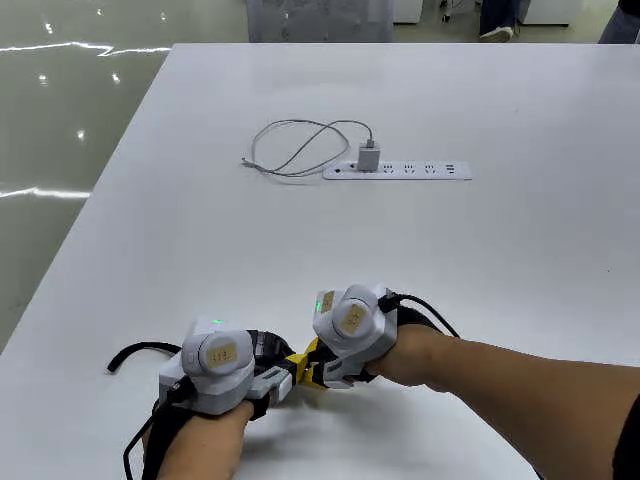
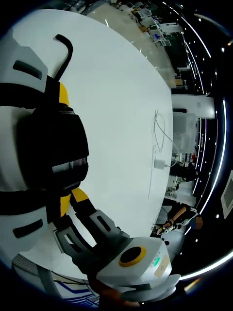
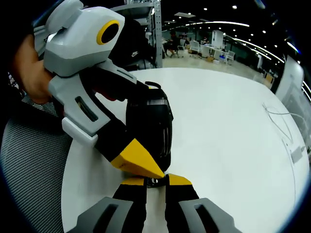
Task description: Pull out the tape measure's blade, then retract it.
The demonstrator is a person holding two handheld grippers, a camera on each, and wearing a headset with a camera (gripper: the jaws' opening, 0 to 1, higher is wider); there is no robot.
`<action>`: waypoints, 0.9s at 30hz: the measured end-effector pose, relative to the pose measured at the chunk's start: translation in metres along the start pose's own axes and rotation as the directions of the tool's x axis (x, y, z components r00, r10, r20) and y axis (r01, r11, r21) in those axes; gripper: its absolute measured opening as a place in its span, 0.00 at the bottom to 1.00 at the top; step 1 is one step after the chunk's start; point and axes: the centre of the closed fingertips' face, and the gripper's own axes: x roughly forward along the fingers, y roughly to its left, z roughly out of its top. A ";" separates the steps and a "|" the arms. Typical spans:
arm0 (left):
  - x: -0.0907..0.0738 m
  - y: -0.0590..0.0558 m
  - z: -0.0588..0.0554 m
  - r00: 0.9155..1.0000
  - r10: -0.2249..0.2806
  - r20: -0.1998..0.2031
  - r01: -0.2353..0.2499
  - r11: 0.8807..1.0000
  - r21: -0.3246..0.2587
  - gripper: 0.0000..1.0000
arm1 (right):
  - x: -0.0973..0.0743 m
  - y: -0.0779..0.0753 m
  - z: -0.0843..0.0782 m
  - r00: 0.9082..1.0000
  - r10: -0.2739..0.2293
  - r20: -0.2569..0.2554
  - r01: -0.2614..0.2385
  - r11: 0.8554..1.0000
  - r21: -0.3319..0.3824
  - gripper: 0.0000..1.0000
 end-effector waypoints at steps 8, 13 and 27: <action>0.000 0.000 0.000 1.000 -0.001 0.003 0.001 1.000 0.002 0.64 | 0.002 0.000 0.001 1.000 0.007 -0.004 -0.007 1.000 0.000 0.10; 0.000 0.000 0.000 1.000 0.001 0.003 -0.001 1.000 0.002 0.64 | 0.002 0.001 0.001 1.000 0.003 -0.007 -0.003 1.000 -0.004 0.10; 0.000 -0.001 0.001 1.000 0.004 0.019 -0.004 1.000 -0.005 0.66 | 0.002 -0.001 -0.001 0.999 -0.044 -0.026 0.044 0.999 -0.017 0.15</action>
